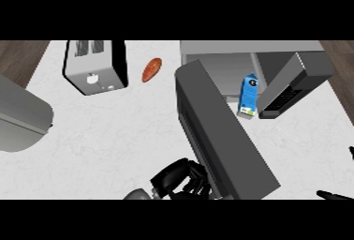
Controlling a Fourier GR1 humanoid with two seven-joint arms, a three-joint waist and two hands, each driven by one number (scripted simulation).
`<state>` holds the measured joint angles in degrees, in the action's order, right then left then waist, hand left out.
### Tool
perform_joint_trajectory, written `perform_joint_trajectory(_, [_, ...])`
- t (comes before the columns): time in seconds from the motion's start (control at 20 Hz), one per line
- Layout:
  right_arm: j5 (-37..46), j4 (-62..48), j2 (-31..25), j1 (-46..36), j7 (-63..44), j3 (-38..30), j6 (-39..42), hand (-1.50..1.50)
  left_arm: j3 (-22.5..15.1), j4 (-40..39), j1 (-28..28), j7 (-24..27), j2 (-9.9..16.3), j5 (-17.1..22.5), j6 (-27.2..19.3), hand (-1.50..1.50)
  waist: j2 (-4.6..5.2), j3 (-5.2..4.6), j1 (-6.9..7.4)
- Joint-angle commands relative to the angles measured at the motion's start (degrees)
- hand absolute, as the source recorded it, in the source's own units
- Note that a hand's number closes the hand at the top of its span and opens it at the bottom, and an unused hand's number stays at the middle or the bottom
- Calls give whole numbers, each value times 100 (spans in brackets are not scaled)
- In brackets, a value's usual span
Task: Pick up the milk, place it into the microwave and close the microwave
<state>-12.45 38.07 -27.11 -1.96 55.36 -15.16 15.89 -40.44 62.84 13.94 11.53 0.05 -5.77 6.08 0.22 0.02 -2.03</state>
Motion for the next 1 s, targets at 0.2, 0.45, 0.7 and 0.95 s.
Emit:
perform_joint_trajectory(0.2, [-29, 502, -6, -117, 426, 353, 867, -150, -1434, -380, 606, 440, -2, 1003, -1296, 150, 40, -16, -229])
perform_joint_trajectory(0.45, [-213, 839, -39, -112, 261, 393, 813, -150, -1702, -528, 1029, 605, 2, 1747, -1763, -150, 69, -22, -403])
perform_joint_trajectory(0.7, [-306, 1285, 7, -277, -127, 628, 787, -150, -1797, -439, 1499, 439, 3, 2250, -2311, -150, 97, -34, -677])
perform_joint_trajectory(0.95, [-395, 1506, -27, -374, -373, 759, 759, -150, -1783, -392, 2050, 245, 3, 2696, -2635, 150, 153, -31, -944])
